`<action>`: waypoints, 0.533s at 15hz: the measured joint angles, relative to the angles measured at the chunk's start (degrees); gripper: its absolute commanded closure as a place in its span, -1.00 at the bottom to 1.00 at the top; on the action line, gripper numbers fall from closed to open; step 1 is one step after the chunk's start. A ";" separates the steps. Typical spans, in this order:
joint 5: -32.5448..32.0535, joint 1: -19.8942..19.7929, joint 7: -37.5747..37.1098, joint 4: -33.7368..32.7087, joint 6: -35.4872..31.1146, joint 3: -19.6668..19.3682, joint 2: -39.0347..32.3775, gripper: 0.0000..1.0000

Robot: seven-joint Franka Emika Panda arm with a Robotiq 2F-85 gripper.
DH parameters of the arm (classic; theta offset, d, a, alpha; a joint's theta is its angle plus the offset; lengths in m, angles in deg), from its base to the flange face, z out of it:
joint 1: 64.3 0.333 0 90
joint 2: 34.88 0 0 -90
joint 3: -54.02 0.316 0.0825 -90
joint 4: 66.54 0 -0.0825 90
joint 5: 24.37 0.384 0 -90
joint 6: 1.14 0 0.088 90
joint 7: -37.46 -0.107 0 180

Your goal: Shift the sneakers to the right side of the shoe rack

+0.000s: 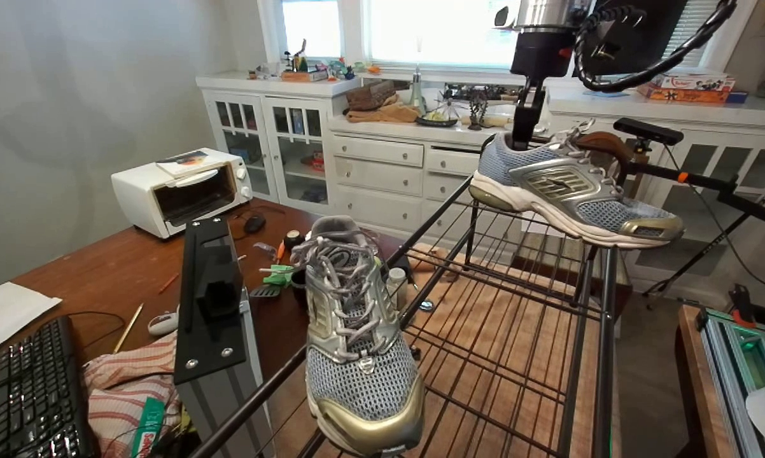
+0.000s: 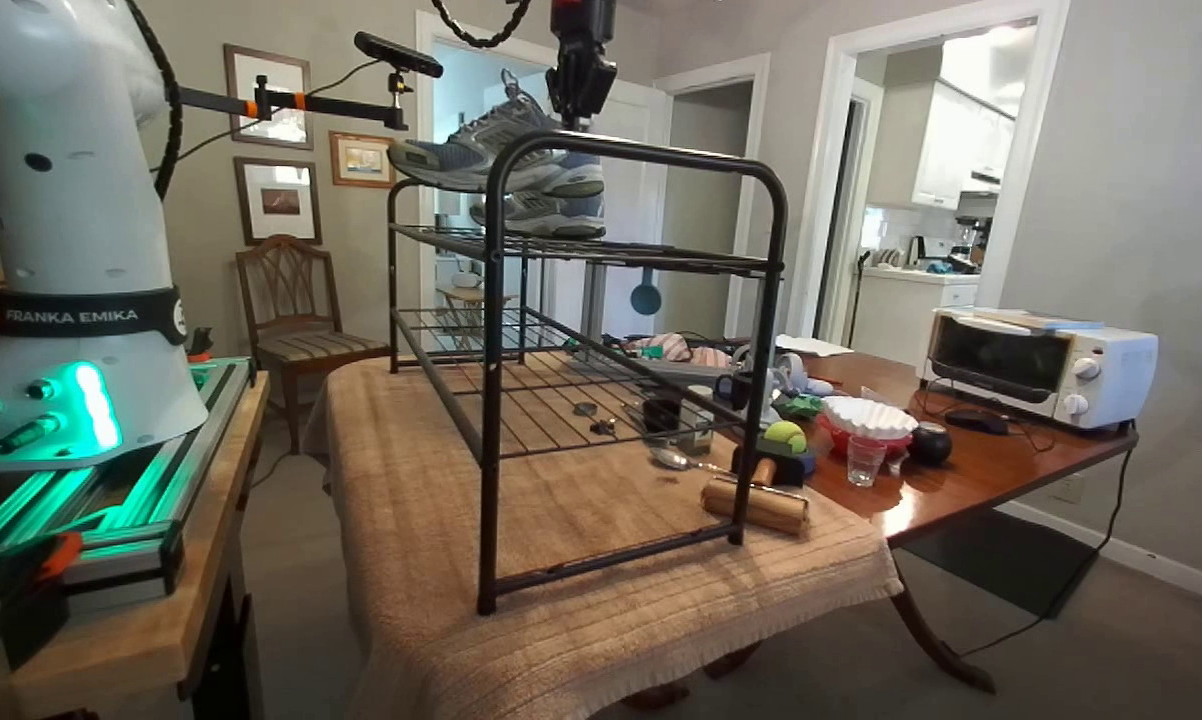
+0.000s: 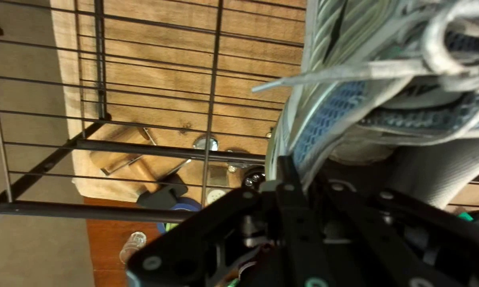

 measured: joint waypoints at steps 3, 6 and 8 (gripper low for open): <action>-3.80 -1.11 0.93 0.68 0.00 -0.78 0.01 0.96; -6.15 -1.77 1.44 0.91 0.00 -1.33 -0.19 0.96; -7.20 -2.00 1.86 0.92 0.00 -1.43 -0.56 0.96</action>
